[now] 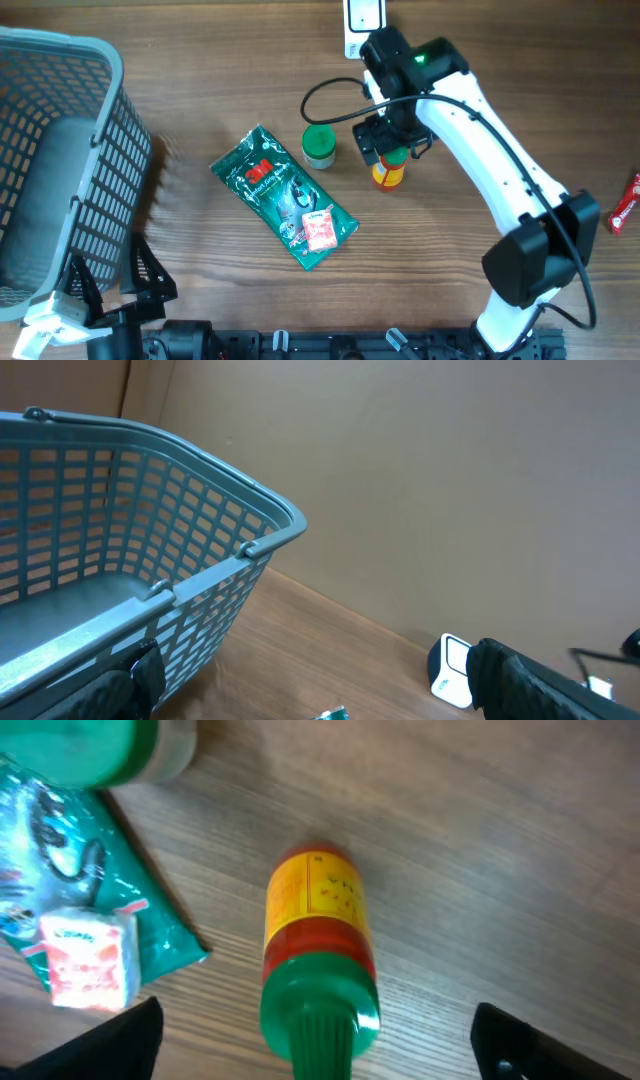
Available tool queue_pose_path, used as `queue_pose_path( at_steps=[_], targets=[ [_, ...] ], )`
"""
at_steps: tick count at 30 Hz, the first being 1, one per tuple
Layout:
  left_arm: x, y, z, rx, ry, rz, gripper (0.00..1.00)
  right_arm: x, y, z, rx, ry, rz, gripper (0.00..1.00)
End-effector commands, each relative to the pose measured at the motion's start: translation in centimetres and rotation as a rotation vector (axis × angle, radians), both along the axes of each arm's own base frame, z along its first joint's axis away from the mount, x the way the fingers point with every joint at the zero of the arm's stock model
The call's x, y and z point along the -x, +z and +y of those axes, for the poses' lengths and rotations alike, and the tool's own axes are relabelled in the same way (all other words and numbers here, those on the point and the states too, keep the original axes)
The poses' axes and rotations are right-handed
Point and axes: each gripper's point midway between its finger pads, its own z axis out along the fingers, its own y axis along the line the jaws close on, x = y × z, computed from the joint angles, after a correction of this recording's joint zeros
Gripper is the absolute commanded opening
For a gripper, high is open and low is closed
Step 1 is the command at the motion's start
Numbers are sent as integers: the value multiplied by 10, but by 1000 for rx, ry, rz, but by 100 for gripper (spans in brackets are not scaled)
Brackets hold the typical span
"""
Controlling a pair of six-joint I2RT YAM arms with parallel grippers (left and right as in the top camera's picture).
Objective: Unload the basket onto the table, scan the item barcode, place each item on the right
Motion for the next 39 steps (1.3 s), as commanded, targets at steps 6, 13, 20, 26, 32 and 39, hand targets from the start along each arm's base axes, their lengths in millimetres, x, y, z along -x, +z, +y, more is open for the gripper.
queue_pose_path(
  at_steps=[6,13,20,26,32,39],
  targets=[
    [1,1,0,5,1,-6,100,11,60,-1,-214,-956,64,99],
    [1,1,0,5,0,-6,100,15,39,-1,-174,-1354,160,100],
    [1,1,0,5,1,-6,100,15,-18,3,-160,-1386,238,100],
    [1,1,0,5,1,-6,100,6,-50,-7,-143,-1428,258,100],
    [1,1,0,5,1,-6,100,8,-79,2,-101,-1411,356,88],
    [1,1,0,5,1,-6,100,8,-81,-1,-91,-1359,345,50]
  ],
)
